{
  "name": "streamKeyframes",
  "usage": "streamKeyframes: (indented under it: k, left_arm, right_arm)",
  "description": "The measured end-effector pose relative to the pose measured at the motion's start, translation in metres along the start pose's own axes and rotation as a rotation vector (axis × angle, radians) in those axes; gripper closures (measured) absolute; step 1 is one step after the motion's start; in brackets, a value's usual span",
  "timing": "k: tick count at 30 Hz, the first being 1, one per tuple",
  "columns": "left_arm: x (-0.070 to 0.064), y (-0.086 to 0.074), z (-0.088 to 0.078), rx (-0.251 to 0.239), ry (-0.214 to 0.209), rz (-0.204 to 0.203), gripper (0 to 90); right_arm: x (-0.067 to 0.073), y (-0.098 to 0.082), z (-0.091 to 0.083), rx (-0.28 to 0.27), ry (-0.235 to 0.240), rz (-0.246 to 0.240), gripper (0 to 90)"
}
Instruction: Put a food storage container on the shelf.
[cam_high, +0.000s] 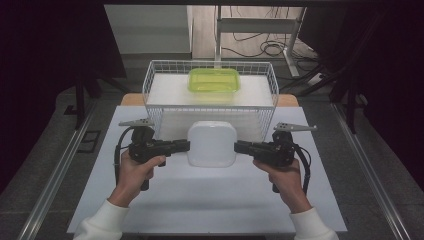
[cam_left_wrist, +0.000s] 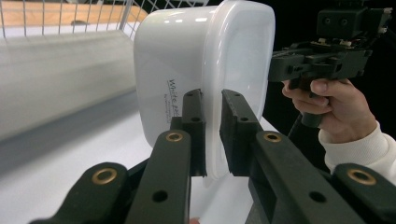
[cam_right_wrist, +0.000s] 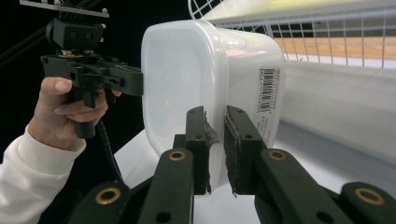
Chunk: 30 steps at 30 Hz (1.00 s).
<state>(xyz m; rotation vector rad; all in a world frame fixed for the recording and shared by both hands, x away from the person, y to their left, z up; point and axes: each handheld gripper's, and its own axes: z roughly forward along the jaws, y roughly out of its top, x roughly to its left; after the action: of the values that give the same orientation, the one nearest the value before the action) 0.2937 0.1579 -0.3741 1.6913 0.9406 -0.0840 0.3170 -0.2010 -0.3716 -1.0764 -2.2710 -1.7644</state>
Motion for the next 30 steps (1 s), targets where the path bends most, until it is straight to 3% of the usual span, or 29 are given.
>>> streamKeyframes:
  k: [23, 30]
  left_arm:
    - [-0.002, 0.06, -0.005, -0.035, 0.005, 0.044, 80.7]
    - [0.0, 0.081, -0.007, -0.04, -0.001, 0.05, 80.7]
  right_arm:
    - [-0.001, 0.06, -0.004, -0.041, -0.008, -0.043, 79.9]
    - [-0.003, 0.077, -0.005, -0.059, 0.0, -0.028, 80.1]
